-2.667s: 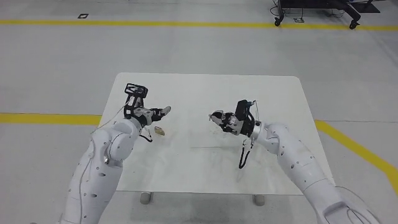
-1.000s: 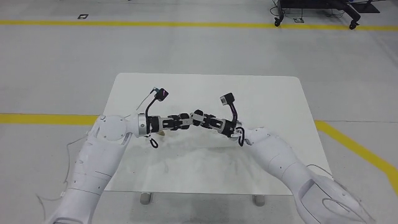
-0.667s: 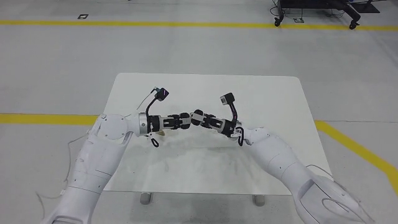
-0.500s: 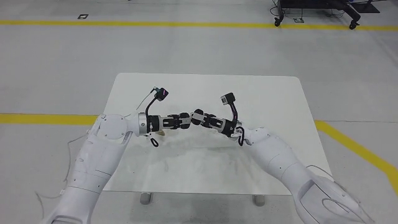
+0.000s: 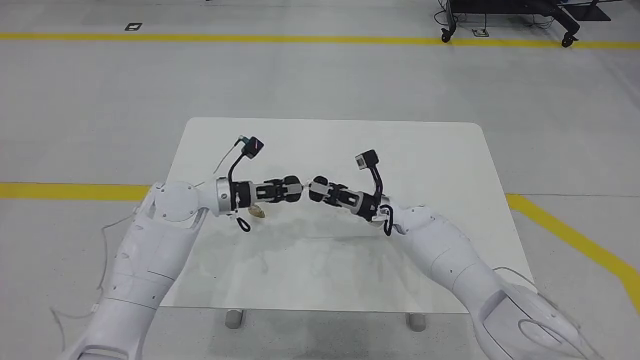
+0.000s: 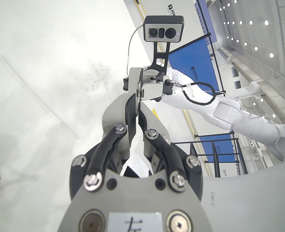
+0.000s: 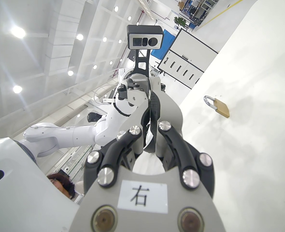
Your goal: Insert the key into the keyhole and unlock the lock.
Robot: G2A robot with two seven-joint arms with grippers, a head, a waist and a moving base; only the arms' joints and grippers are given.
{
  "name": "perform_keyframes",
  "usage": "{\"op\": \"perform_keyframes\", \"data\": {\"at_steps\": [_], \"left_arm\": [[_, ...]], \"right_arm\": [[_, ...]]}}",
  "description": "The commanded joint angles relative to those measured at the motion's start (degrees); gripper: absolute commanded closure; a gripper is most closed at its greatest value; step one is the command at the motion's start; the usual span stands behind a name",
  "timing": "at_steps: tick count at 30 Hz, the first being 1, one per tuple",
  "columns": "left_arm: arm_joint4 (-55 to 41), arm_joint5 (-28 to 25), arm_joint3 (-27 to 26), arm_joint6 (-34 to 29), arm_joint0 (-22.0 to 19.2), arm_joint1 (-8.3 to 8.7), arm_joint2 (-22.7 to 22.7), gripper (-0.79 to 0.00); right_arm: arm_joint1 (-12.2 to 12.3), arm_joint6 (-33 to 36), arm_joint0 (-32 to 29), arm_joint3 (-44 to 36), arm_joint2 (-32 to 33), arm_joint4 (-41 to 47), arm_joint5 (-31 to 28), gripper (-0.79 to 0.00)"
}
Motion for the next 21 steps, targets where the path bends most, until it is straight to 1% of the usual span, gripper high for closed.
{"op": "perform_keyframes", "data": {"at_steps": [1,2,3,4,9,14,16,18,20,21], "left_arm": [[-0.25,0.00,0.06,0.00,-0.07,0.11,-0.08,0.000],[-0.36,-0.01,0.09,0.01,-0.09,0.17,-0.10,0.000],[-0.49,-0.02,0.10,0.05,-0.10,0.21,-0.10,0.000],[-0.67,-0.03,0.13,0.08,-0.13,0.27,-0.15,0.000],[-2.59,0.60,0.73,-0.28,-0.39,0.67,-1.39,0.000],[-2.59,0.60,0.73,-0.28,-0.39,0.67,-1.39,0.000],[-3.95,1.51,0.48,-0.14,0.21,0.62,-1.16,0.000],[-7.55,3.30,1.05,-3.84,-0.13,0.70,-1.13,0.000],[-10.03,5.15,2.61,-9.72,-1.50,0.90,-0.89,0.000],[-10.14,5.54,3.48,-11.67,-2.39,1.01,-0.81,0.000]], "right_arm": [[0.06,0.00,0.05,-0.21,-0.27,-0.72,0.00,-0.200],[0.09,0.00,0.01,-0.32,-0.28,-0.66,0.00,-0.311],[0.14,0.00,0.05,-0.39,-0.27,-0.78,0.00,-0.471],[0.22,0.00,0.11,-0.48,-0.23,-1.02,0.00,-0.785],[0.38,0.00,0.18,-1.00,-0.07,-1.55,0.00,-0.785],[0.38,0.00,0.18,-1.00,-0.07,-1.55,0.00,-0.785],[0.38,0.00,0.18,-1.00,-0.07,-1.55,0.00,-0.785],[0.49,-0.11,0.14,-1.51,-0.07,-2.67,0.69,-0.785],[1.12,1.23,0.54,-1.93,0.36,-5.26,1.73,-0.785],[1.50,1.89,0.47,-2.25,0.89,-5.37,2.06,-0.785]]}}
